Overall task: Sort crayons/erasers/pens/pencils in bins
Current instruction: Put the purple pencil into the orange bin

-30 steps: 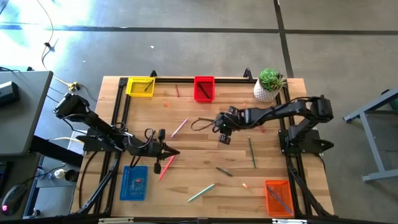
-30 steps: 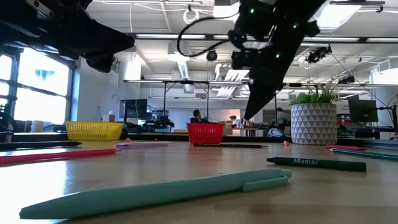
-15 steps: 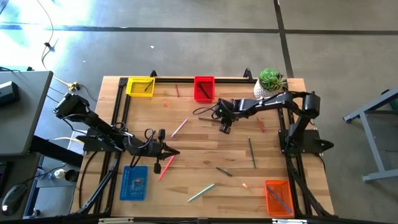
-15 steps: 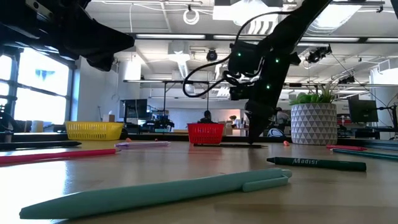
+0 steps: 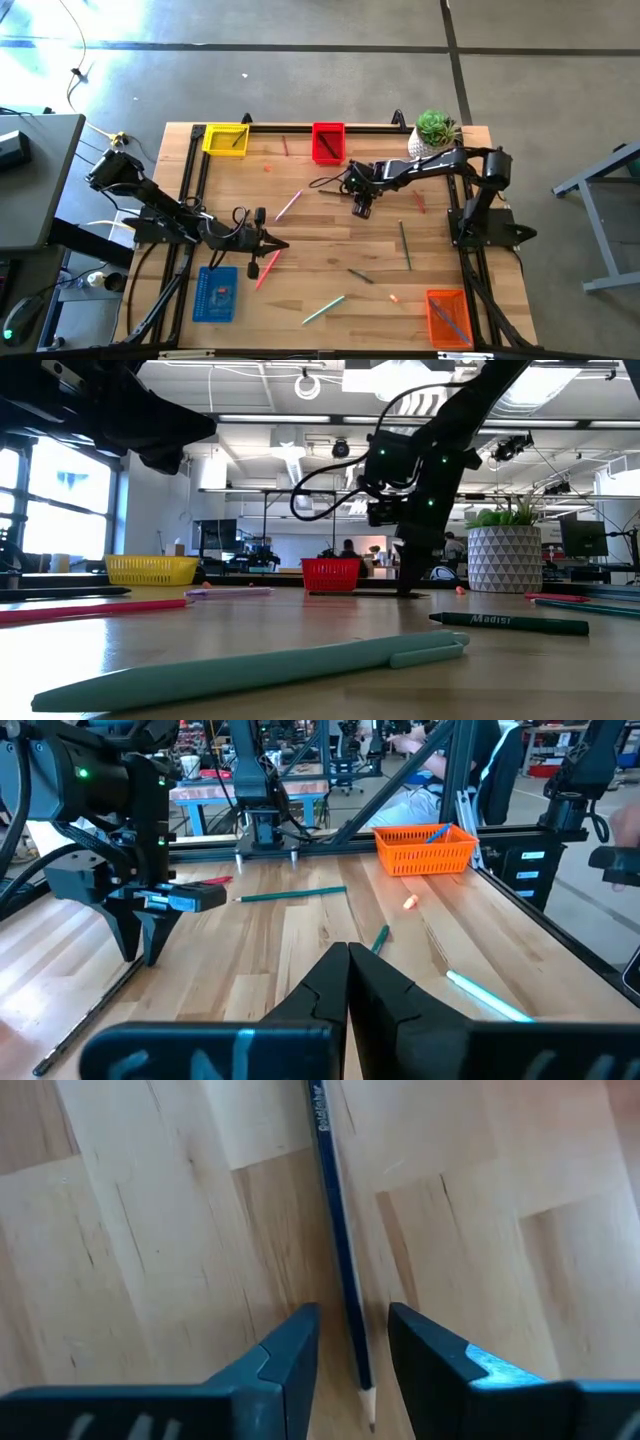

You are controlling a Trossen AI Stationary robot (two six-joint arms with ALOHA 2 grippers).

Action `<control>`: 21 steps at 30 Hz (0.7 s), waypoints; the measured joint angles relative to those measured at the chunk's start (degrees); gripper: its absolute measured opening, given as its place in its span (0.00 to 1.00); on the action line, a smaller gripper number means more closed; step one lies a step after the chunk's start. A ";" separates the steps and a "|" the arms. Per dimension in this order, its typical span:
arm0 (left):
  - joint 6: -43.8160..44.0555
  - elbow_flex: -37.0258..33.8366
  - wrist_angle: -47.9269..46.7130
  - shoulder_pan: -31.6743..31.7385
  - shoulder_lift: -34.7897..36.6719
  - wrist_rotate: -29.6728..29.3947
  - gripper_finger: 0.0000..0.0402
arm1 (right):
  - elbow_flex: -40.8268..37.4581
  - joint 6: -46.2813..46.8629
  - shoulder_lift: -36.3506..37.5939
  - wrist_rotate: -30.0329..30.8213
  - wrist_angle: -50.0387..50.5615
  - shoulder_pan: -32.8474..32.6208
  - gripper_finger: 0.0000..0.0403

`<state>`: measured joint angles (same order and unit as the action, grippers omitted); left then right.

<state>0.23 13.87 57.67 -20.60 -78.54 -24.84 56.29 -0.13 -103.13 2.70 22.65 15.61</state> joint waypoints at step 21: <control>-0.90 0.00 0.00 0.00 0.00 -1.42 0.00 | 0.11 8.90 -0.55 -0.63 3.83 -0.79 0.08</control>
<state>-0.67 13.87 57.67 -20.60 -78.54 -26.26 56.41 8.77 -103.68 2.07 26.48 14.82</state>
